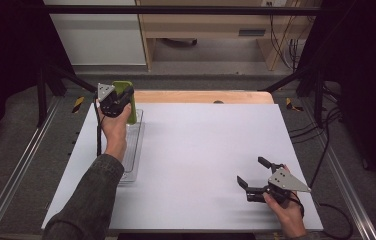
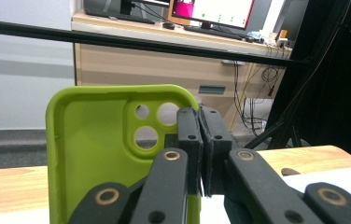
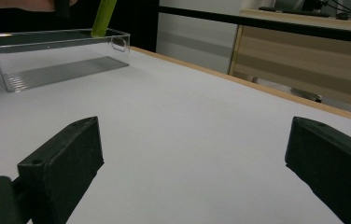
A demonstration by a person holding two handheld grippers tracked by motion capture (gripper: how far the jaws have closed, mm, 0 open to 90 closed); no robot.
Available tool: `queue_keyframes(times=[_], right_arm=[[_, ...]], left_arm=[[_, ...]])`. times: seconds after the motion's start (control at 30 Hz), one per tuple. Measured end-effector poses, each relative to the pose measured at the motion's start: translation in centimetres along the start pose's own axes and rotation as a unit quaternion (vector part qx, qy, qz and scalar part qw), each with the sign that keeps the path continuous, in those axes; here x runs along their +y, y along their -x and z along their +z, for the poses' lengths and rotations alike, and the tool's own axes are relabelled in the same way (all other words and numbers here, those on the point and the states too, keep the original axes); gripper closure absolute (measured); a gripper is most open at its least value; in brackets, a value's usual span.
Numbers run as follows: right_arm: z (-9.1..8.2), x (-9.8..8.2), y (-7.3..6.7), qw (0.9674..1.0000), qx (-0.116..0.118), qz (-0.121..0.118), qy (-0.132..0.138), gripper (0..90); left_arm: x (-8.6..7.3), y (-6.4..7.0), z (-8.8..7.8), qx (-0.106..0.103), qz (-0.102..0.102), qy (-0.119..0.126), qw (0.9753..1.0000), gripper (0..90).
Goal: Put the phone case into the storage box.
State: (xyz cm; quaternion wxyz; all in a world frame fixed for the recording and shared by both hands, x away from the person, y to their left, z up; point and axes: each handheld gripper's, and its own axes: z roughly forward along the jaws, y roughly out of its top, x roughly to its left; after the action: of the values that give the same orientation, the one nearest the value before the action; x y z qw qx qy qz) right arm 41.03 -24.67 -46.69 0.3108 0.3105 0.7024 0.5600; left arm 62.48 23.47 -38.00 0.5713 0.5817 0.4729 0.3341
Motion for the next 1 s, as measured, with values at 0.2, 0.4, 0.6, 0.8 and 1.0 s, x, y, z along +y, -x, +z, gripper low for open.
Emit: queue_keyframes(times=[0.2,0.4,0.6,0.8,1.0], right_arm=[[0.03,-0.03,0.01,1.0000,-0.001,0.000,0.000,4.2],[0.06,-0.05,-0.01,1.0000,0.000,-0.001,-0.001,4.2],[0.05,-0.04,-0.01,1.0000,0.001,0.000,0.000,4.2],[0.07,-0.05,-0.02,1.0000,0.002,0.001,-0.001,4.2],[0.09,-0.06,-0.04,1.0000,0.004,0.001,-0.001,4.2]], left_arm=[[-0.14,-0.20,0.07,0.002,-0.003,-0.002,1.0000,87.3],[-0.31,0.01,0.28,-0.001,-0.001,-0.005,1.0000,87.3],[-0.45,0.04,0.46,-0.001,0.000,-0.008,1.0000,87.3],[-0.62,-0.15,0.62,0.001,-0.005,-0.008,1.0000,87.3],[-0.67,-0.26,0.61,0.000,-0.003,-0.007,1.0000,87.3]])
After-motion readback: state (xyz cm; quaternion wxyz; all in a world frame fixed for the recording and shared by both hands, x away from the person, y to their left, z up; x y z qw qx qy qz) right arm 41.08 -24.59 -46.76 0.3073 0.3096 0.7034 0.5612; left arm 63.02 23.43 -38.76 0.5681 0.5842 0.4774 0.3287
